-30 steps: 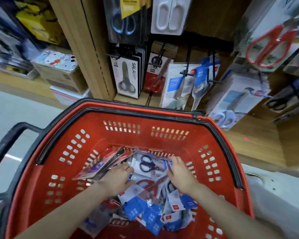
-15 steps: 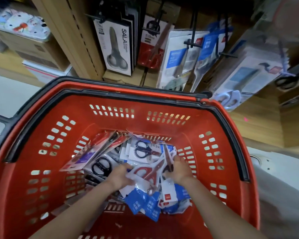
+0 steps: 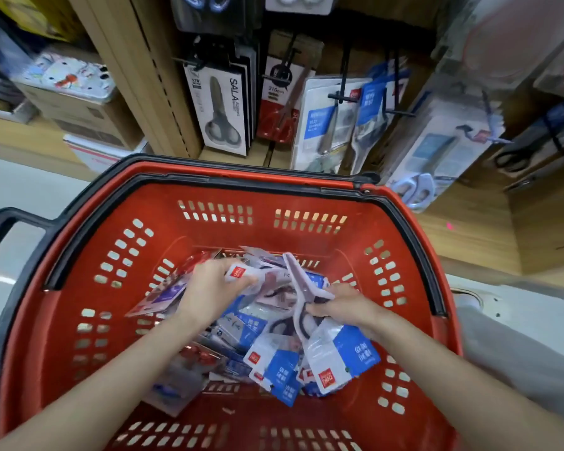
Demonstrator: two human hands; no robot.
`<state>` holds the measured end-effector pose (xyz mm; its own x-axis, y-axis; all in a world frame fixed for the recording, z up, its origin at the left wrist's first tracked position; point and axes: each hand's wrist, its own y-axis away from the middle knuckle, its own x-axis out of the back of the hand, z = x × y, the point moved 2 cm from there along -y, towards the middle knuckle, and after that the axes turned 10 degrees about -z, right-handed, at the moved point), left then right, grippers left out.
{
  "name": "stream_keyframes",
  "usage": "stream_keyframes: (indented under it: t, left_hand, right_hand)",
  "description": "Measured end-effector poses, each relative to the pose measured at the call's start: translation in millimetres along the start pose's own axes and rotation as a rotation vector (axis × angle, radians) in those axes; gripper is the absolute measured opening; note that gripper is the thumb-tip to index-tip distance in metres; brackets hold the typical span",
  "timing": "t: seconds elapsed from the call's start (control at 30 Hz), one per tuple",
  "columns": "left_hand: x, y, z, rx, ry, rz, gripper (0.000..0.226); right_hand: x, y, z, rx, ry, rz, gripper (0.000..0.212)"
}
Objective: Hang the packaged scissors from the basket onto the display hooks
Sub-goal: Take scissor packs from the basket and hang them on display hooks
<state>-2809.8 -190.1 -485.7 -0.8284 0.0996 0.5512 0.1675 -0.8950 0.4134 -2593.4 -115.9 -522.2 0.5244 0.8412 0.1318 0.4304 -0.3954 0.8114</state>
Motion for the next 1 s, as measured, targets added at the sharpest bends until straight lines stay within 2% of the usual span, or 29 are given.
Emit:
stream_keyframes:
  t: [0.13, 0.27, 0.4, 0.5, 0.6, 0.7, 0.77, 0.87, 1.0]
  left_hand:
    - [20.5, 18.0, 24.3, -0.08, 0.115, 0.056, 0.024]
    - [28.1, 30.8, 43.2, -0.098, 0.19, 0.017, 0.014]
    - [28.3, 43.5, 60.0, -0.092, 0.262, -0.105, 0.012]
    - [34.4, 53.0, 66.4, -0.067, 0.386, -0.108, 0.009]
    - [39.7, 60.7, 69.8, -0.004, 0.451, -0.133, 0.01]
    - [44.5, 66.3, 72.2, 0.042, 0.47, -0.141, 0.014]
    - [47.9, 68.6, 71.4, 0.065, 0.525, -0.163, 0.021]
    - [53.7, 71.6, 67.9, 0.078, 0.575, -0.235, 0.036]
    - [57.7, 77.6, 58.9, 0.023, 0.635, -0.348, 0.037]
  right_hand:
    - [-6.8, 34.6, -11.8, 0.295, -0.13, 0.117, 0.014]
    - [-13.4, 48.5, -27.1, 0.421, -0.217, 0.117, 0.032]
    - [-23.3, 55.2, -41.6, 0.475, -0.243, -0.002, 0.032]
    - [-31.3, 57.4, -43.0, 0.502, -0.286, -0.111, 0.027]
    - [-37.8, 60.4, -44.2, 0.527, -0.259, -0.159, 0.036]
    - [-43.3, 65.3, -47.4, 0.557, -0.199, -0.124, 0.026]
    - [-46.4, 67.2, -45.9, 0.602, -0.245, -0.104, 0.023]
    - [-46.2, 69.5, -43.6, 0.63, -0.355, -0.048, 0.028]
    - [-37.1, 69.5, -42.9, 0.576, -0.413, 0.025, 0.03]
